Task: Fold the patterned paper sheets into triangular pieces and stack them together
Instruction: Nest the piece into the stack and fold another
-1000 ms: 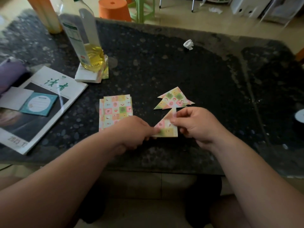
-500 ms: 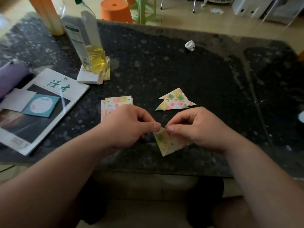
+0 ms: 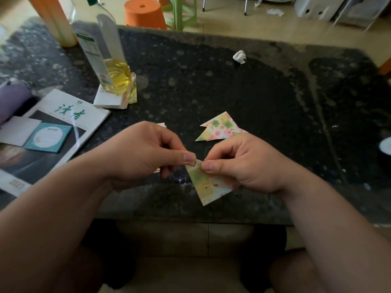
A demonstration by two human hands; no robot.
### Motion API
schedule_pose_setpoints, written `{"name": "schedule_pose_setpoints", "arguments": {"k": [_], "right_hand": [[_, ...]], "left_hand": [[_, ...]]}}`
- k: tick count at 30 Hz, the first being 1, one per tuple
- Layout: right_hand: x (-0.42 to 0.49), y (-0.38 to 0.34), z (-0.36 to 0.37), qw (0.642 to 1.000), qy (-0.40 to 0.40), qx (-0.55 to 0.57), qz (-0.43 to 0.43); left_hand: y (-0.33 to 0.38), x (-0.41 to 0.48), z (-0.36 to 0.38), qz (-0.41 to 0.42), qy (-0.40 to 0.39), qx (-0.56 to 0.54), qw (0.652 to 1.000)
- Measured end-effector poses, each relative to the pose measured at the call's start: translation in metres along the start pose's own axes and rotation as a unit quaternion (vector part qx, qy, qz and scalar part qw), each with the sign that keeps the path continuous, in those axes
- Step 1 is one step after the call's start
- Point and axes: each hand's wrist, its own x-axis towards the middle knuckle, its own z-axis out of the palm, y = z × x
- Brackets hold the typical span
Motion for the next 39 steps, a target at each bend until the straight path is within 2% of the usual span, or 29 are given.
{"name": "schedule_pose_setpoints", "arguments": {"k": [2, 5, 7, 8, 10, 12, 13, 16, 19, 23, 24, 27, 30, 34, 39], "right_hand": [[0.001, -0.001, -0.003, 1.0, 0.009, 0.003, 0.011], [0.003, 0.0, -0.012, 0.995, 0.064, 0.067, 0.042], [0.004, 0.001, -0.016, 0.982, 0.113, 0.141, 0.049], [0.006, 0.003, -0.015, 0.977, 0.125, 0.167, 0.045], [0.009, 0.004, -0.008, 0.972, 0.135, 0.187, 0.034], [0.013, 0.006, 0.0, 0.977, 0.155, 0.144, 0.019], [0.014, 0.006, 0.003, 0.979, 0.167, 0.116, 0.011], [0.013, 0.005, 0.005, 0.982, 0.177, 0.068, -0.011], [0.012, 0.001, -0.001, 0.977, 0.19, 0.094, -0.025], [0.017, 0.009, -0.013, 0.942, 0.295, 0.137, 0.075], [0.018, 0.011, -0.014, 0.939, 0.287, 0.153, 0.11], [0.019, 0.009, -0.006, 0.933, 0.181, 0.242, 0.197], [0.02, 0.008, 0.004, 0.916, 0.105, 0.34, 0.184], [0.026, 0.012, 0.003, 0.889, 0.119, 0.399, 0.191], [0.041, 0.019, -0.005, 0.865, 0.213, 0.421, 0.169]], "left_hand": [[-0.001, 0.0, -0.005, -0.018, 0.022, -0.057, 0.998], [-0.007, 0.004, -0.027, -0.045, 0.16, -0.186, 0.968], [-0.008, 0.006, -0.033, -0.059, 0.221, -0.212, 0.95], [-0.007, 0.006, -0.03, -0.07, 0.206, -0.217, 0.951], [-0.007, 0.006, -0.013, -0.086, 0.108, -0.22, 0.966], [-0.007, 0.006, 0.008, -0.081, 0.013, -0.161, 0.983], [-0.009, 0.008, 0.015, -0.071, 0.0, -0.128, 0.989], [-0.012, 0.017, 0.02, -0.05, 0.04, -0.083, 0.994], [-0.01, 0.019, 0.016, -0.016, 0.093, -0.052, 0.994], [-0.012, 0.021, 0.014, 0.024, 0.177, -0.028, 0.983], [-0.014, 0.023, 0.014, 0.033, 0.204, -0.006, 0.978], [-0.018, 0.026, 0.016, 0.064, 0.244, 0.012, 0.968], [-0.02, 0.028, 0.018, 0.099, 0.222, -0.005, 0.97], [-0.022, 0.026, 0.016, 0.105, 0.205, 0.014, 0.973], [-0.022, 0.026, -0.016, 0.025, 0.287, -0.046, 0.957]]}}
